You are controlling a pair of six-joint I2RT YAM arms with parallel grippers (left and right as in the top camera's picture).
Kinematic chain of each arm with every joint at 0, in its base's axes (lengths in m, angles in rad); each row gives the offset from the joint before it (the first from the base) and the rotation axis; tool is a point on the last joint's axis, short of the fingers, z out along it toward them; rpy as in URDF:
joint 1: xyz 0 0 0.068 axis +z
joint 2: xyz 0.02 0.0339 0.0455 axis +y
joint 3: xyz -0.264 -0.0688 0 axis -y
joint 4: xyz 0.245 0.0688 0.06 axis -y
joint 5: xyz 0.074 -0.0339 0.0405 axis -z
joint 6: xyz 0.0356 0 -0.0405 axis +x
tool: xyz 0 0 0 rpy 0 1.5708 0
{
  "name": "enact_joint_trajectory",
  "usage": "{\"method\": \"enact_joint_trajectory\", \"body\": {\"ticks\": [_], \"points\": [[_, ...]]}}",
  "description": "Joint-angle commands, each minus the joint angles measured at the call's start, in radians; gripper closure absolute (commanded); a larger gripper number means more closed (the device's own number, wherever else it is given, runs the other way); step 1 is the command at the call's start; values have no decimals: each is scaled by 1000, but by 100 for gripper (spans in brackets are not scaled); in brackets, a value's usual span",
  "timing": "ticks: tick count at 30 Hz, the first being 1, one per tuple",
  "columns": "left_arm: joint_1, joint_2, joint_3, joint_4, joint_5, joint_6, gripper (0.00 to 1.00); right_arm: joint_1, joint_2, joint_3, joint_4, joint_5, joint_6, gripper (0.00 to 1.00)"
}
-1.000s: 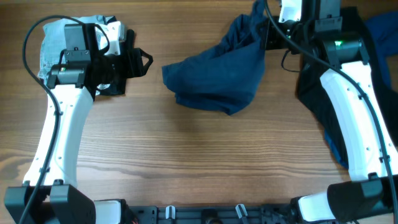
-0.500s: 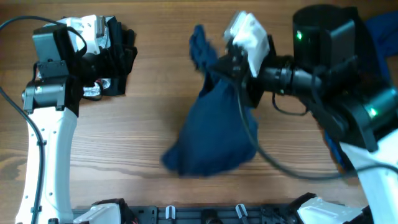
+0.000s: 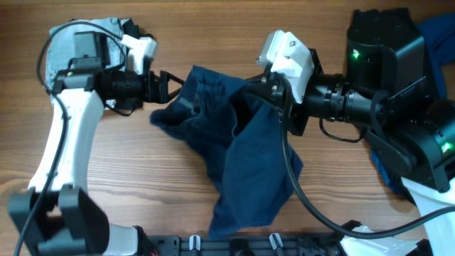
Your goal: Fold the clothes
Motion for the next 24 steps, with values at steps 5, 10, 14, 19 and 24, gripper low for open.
{"method": "enact_joint_trajectory", "body": {"ticks": [5, 10, 14, 19, 24], "points": [[60, 92, 12, 8, 36, 106, 8, 2, 10, 23, 5, 32, -31, 96], [66, 92, 12, -47, 1, 161, 8, 2, 34, 23, 5, 32, -31, 96], [68, 92, 12, -103, -69, 177, 9, 2, 36, 23, 7, 39, -31, 96], [97, 92, 12, -187, -114, 210, 12, 2, 36, 23, 2, 66, -32, 96], [124, 92, 11, -249, -114, 269, 10, 2, 36, 23, 3, 66, -55, 96]]}}
